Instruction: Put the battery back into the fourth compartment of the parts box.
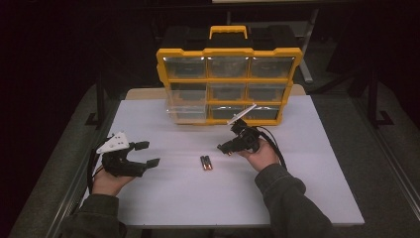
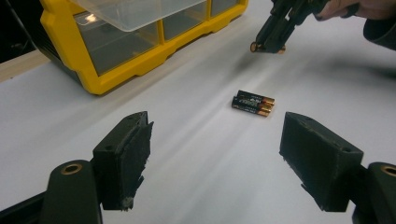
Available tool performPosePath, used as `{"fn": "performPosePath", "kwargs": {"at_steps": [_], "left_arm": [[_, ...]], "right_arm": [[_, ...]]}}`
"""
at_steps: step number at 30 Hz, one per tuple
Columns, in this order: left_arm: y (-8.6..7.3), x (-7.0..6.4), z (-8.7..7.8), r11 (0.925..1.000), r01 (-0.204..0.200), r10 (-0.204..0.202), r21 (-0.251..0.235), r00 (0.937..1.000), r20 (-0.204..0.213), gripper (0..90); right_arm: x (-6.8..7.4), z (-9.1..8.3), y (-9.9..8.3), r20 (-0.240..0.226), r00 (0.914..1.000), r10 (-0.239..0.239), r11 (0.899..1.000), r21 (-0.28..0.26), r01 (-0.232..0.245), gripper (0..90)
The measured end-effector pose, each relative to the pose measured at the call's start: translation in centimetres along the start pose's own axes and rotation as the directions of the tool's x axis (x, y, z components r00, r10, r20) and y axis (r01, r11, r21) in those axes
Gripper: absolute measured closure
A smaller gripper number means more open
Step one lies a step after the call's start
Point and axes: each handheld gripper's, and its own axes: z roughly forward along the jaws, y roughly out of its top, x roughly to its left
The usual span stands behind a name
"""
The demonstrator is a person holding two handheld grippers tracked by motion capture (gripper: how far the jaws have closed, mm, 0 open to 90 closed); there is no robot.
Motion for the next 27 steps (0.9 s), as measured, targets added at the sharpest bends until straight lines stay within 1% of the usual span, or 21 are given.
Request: {"fn": "performPosePath", "kwargs": {"at_steps": [1,3,4,6,9,10,17,21,23,24,25,27], "left_arm": [[0.0,0.0,0.0,1.0000,0.000,0.000,0.000,1.0000,0.000,23.9],[0.0,0.0,0.0,1.0000,0.000,0.000,0.001,1.0000,0.000,23.9],[0.0,0.0,0.0,1.0000,0.000,0.000,-0.001,1.0000,0.000,23.9],[0.0,0.0,0.0,1.0000,0.001,-0.001,-0.004,1.0000,0.000,23.9],[0.0,0.0,0.0,1.0000,0.003,-0.003,-0.004,1.0000,0.000,23.9],[0.0,0.0,0.0,1.0000,0.003,-0.003,-0.009,1.0000,0.001,23.9],[0.0,0.0,0.0,1.0000,0.002,-0.002,-0.008,1.0000,0.000,24.1],[0.0,0.0,0.0,1.0000,0.005,-0.005,-0.007,1.0000,0.002,24.0],[0.0,0.0,0.0,1.0000,0.006,-0.006,-0.007,1.0000,0.002,23.9],[0.0,0.0,0.0,1.0000,0.006,-0.006,-0.007,1.0000,0.002,23.9],[0.0,0.0,0.0,0.9999,0.008,-0.008,-0.006,1.0000,0.002,23.8],[0.0,0.0,0.0,1.0000,0.001,-0.001,-0.006,1.0000,0.002,23.8]], "right_arm": [[0.0,-0.3,0.1,0.008,0.9999,-0.006,1.000,0.000,0.006,76.0],[0.0,-1.0,0.5,0.006,0.9998,-0.016,1.000,-0.003,0.016,76.1],[0.0,-1.3,0.6,0.006,0.9999,-0.013,1.000,-0.012,0.013,76.1],[-0.1,-1.8,1.0,0.010,0.9996,-0.028,0.999,-0.017,0.028,76.1],[-0.3,-2.6,1.4,0.001,0.9992,-0.039,0.999,-0.026,0.039,76.1],[-0.4,-2.8,1.5,0.002,0.9989,-0.046,0.999,-0.025,0.046,76.0],[-0.7,-3.9,2.3,-0.009,0.9986,-0.053,0.998,-0.031,0.052,76.1],[-1.0,-4.6,2.7,-0.020,0.9969,-0.076,0.996,-0.051,0.075,76.1],[-1.1,-4.9,3.0,-0.018,0.9960,-0.088,0.995,-0.057,0.087,76.0],[-1.1,-5.1,3.2,-0.021,0.9965,-0.081,0.995,-0.058,0.080,76.1],[-1.1,-5.3,3.4,-0.021,0.9963,-0.083,0.994,-0.066,0.082,76.0],[-1.2,-5.8,3.8,-0.023,0.9956,-0.091,0.993,-0.076,0.089,76.1]]}}
